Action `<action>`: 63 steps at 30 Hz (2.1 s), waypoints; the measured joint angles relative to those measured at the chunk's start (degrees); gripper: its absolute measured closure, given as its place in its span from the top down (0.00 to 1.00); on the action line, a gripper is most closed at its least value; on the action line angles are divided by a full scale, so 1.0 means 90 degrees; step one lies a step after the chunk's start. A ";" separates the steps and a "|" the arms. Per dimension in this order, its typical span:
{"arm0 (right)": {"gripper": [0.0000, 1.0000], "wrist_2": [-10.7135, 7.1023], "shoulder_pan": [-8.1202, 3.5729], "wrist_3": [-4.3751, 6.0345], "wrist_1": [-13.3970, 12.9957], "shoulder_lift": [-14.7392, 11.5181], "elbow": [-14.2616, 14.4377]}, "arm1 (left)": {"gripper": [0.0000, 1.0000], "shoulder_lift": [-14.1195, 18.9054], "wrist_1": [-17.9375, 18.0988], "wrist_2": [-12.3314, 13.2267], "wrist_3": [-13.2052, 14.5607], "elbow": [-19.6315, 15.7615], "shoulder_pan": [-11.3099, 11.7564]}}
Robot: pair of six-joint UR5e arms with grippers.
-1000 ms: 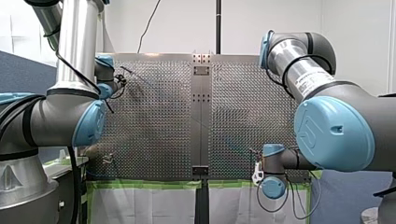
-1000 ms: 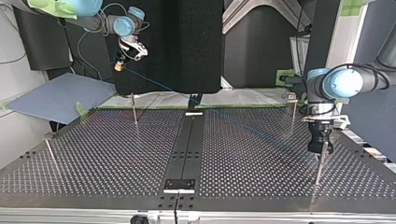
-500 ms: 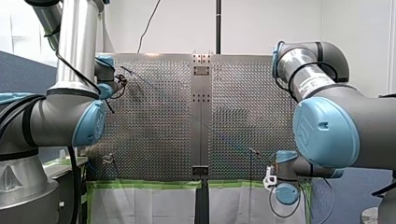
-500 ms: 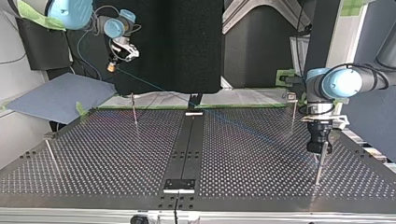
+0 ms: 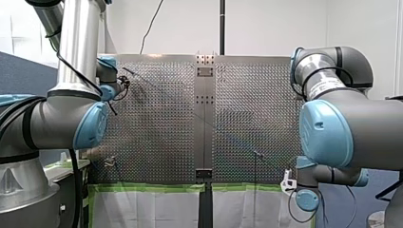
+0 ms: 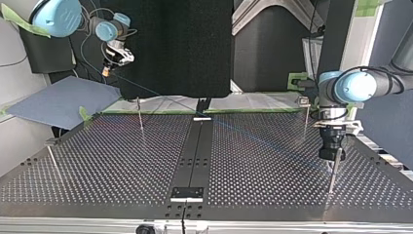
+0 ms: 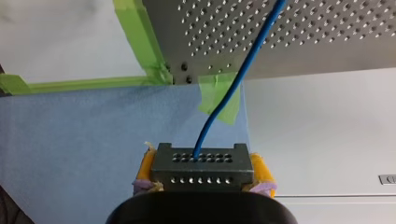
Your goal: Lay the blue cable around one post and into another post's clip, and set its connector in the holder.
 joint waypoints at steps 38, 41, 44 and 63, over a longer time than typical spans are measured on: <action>0.00 -0.2055 0.0178 -0.0979 0.0795 -0.1023 -0.0123 | 0.01 0.0000 -0.0029 -0.0015 0.0000 -0.0003 -0.0056; 0.00 -0.2217 0.0165 -0.0928 0.0809 -0.1023 -0.0123 | 0.01 0.0000 -0.0029 -0.0018 0.0000 -0.0003 -0.0058; 0.00 -0.2369 0.0157 -0.0910 0.0819 -0.1019 -0.0122 | 0.01 0.0000 -0.0028 -0.0016 0.0000 -0.0004 -0.0059; 0.00 -0.2552 0.0136 -0.0889 0.0848 -0.1008 -0.0122 | 0.24 -0.0001 -0.0029 -0.0023 -0.0009 -0.0004 -0.0084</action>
